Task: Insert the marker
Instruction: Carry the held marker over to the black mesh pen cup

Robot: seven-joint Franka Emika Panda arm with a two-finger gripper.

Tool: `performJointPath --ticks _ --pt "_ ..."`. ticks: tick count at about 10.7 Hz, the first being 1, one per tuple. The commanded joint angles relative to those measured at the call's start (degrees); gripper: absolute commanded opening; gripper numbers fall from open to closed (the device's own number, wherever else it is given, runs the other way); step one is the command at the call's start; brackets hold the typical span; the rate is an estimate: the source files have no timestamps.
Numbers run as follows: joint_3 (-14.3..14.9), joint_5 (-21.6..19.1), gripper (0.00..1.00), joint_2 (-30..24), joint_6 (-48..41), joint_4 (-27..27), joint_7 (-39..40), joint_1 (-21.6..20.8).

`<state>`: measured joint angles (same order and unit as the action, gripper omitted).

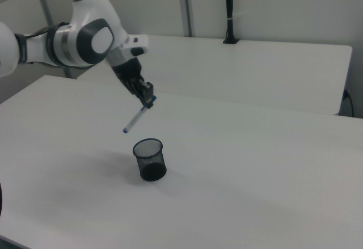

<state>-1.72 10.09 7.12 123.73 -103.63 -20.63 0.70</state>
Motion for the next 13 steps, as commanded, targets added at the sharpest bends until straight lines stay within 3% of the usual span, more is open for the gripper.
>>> performJointPath --ticks 1,4,13 --pt "-0.2 1.2 0.09 -1.6 6.1 -2.9 6.5 5.5" --pt "-0.2 1.2 0.09 -2.4 14.6 -8.4 10.9 7.1" --pt "-0.5 1.1 0.16 -2.4 14.3 -13.3 10.3 3.4"
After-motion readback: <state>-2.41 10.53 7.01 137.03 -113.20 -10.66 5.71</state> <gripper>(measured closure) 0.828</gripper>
